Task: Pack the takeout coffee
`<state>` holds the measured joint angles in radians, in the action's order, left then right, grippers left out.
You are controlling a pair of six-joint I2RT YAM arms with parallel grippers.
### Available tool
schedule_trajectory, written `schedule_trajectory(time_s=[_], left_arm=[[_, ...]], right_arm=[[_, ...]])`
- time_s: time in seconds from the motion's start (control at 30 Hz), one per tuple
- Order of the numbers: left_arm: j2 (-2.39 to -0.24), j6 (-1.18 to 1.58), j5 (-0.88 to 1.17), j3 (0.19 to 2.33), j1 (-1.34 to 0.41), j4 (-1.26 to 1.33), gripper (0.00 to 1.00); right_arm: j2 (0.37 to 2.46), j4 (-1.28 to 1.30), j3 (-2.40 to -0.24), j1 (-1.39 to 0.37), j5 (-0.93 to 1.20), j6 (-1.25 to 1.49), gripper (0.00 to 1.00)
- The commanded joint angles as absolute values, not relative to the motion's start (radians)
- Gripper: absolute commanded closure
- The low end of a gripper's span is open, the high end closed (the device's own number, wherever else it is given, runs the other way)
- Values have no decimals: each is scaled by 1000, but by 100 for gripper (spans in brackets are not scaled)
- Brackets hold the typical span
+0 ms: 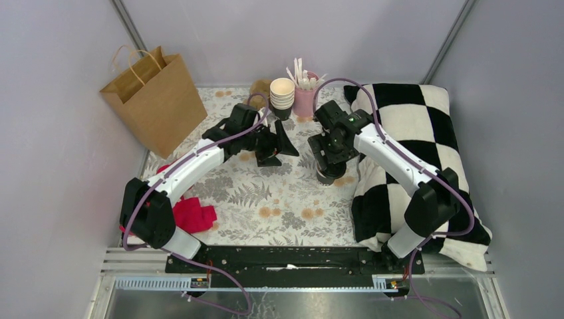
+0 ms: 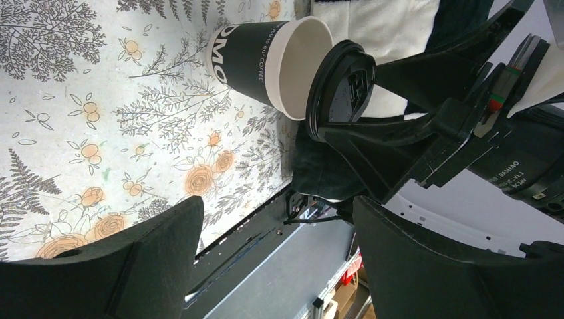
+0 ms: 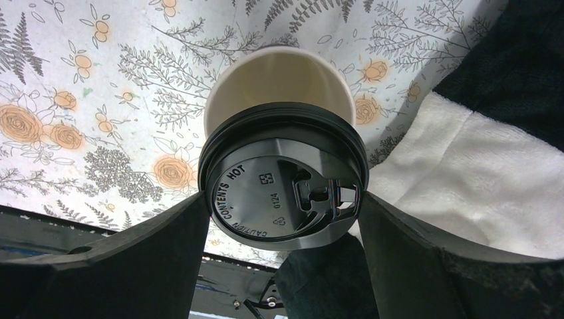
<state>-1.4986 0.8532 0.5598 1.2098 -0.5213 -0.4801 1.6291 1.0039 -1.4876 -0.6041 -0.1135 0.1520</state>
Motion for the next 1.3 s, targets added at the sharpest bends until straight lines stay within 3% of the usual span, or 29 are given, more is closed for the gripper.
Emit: schedule_trajectory(time_s=[0.0, 1.27], left_arm=[[-1488, 830, 566, 1228, -510, -476, 13], [-1484, 819, 584, 1234, -489, -491, 13]], right_arm=[[1653, 975, -1542, -614, -141, 134, 14], [1698, 925, -1481, -618, -132, 135, 11]])
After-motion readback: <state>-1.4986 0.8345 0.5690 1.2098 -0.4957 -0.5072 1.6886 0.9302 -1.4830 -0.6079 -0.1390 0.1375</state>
